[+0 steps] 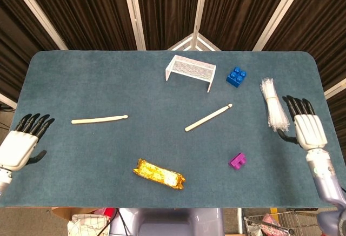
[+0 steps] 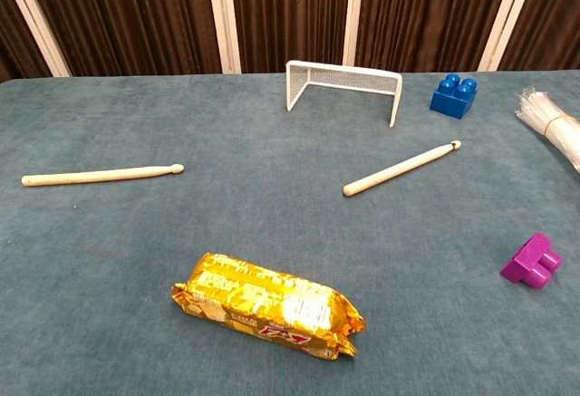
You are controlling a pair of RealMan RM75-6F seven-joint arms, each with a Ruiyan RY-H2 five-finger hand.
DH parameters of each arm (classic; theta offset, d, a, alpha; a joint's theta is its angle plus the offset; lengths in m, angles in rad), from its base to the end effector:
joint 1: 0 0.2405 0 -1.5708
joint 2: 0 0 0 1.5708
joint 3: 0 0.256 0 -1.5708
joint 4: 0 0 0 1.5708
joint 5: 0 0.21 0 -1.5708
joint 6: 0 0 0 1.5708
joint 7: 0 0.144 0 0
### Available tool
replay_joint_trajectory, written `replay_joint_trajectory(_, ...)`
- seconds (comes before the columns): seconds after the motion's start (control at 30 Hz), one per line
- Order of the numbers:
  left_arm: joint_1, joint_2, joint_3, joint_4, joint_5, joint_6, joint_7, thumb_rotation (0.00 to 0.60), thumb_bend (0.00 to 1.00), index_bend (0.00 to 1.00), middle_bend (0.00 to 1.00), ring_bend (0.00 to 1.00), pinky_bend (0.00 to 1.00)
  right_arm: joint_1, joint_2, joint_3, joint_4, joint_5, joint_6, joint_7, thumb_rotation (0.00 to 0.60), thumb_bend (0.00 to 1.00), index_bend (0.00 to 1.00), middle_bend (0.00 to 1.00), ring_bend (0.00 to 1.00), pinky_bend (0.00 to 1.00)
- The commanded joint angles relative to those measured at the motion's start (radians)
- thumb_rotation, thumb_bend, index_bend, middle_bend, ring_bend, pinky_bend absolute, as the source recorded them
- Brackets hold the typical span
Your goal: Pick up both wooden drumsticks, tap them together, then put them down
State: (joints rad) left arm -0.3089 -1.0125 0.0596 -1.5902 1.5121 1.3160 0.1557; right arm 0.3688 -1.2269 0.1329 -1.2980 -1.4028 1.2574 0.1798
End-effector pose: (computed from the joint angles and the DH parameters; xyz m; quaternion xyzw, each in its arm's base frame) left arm -0.3002 0.2261 0.1623 -0.7294 -0.2928 -0.2825 0.5499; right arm -0.3135 -0.2986 0.1514 0.6203 -0.3681 0.4112 0.5574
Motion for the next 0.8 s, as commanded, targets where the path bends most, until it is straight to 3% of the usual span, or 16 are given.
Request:
replay_joint_trajectory(0.03, 0.021, -0.006, 0.006, -0.019, -0.004, 0.011, 0.001, 0.6, 0.38, 0.07, 0.03, 0.0, 0.0, -0.077, 0.083, -0.058, -0.145, -0.059, 0.096, -0.107, 0.6, 0.31, 0.02, 0.08, 0.08, 0.0)
replay_joint_trajectory(0.17, 0.068, -0.027, 0.012, -0.02, 0.032, 0.091, -0.06, 0.6, 0.38, 0.07, 0.03, 0.0, 0.0, -0.139, 0.124, -0.098, -0.237, -0.12, 0.192, -0.187, 0.6, 0.31, 0.02, 0.08, 0.08, 0.0)
replay_joint_trajectory(0.43, 0.183, -0.074, 0.03, 0.018, 0.096, 0.27, -0.135, 0.6, 0.38, 0.07, 0.03, 0.0, 0.0, -0.218, 0.19, -0.147, -0.302, -0.214, 0.306, -0.218, 0.6, 0.31, 0.02, 0.08, 0.08, 0.0)
replay_joint_trajectory(0.8, 0.226, -0.093, 0.03, -0.007, 0.117, 0.304, -0.07, 0.6, 0.38, 0.07, 0.03, 0.0, 0.0, -0.265, 0.207, -0.159, -0.314, -0.256, 0.362, -0.211, 0.6, 0.31, 0.02, 0.08, 0.08, 0.0)
